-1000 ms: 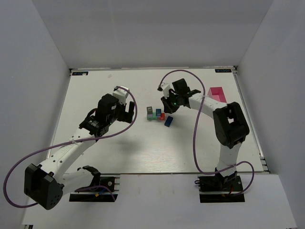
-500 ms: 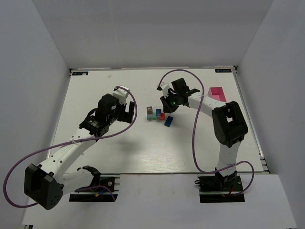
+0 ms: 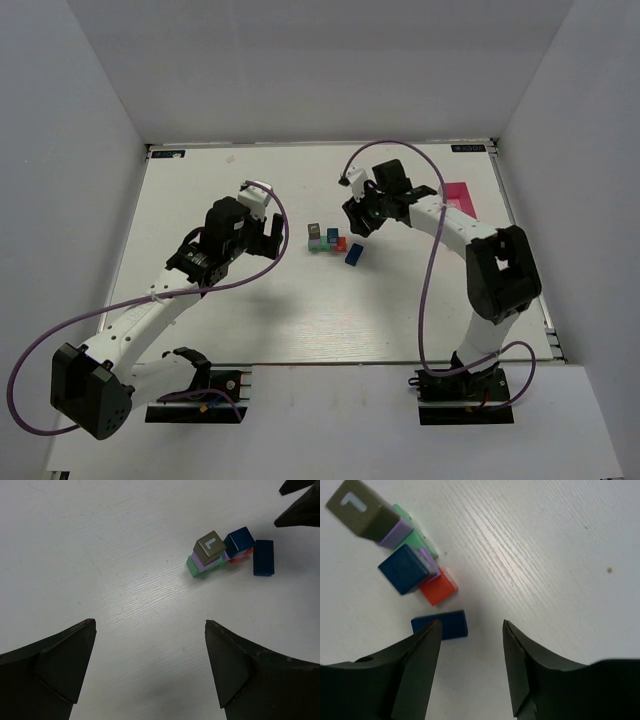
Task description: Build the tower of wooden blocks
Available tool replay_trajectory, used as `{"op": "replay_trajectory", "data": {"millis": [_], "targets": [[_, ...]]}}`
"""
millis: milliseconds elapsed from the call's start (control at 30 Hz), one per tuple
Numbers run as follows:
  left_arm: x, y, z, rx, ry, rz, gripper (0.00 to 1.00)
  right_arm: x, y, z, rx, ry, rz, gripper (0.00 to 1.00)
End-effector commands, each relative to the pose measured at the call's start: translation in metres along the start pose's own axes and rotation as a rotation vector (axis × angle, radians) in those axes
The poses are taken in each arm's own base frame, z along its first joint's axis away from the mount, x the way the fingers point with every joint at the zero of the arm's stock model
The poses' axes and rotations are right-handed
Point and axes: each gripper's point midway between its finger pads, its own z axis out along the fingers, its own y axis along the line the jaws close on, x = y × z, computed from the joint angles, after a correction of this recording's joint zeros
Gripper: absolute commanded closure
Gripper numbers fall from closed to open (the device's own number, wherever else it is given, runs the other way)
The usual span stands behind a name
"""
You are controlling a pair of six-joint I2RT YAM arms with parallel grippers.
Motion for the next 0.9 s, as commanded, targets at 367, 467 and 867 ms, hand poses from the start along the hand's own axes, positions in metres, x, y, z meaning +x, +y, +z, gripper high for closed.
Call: {"op": "replay_trajectory", "data": {"millis": [367, 467, 867], "targets": [[-0.019, -0.006, -0.007, 0.041, -0.06, 0.009, 0.0, 0.048, 0.056, -0.069, -0.184, -0.203, -1.0, 0.26], [-0.019, -0.005, -0.007, 0.04, -0.06, 0.018, 0.0, 0.048, 0.059, -0.067, -0.213, -0.206, -1.122, 0.26], [-0.022, -0.003, -0.009, 0.031, -0.07, 0.026, 0.0, 0.04, 0.042, -0.024, -0.332, -0.144, -1.183, 0.29]]}}
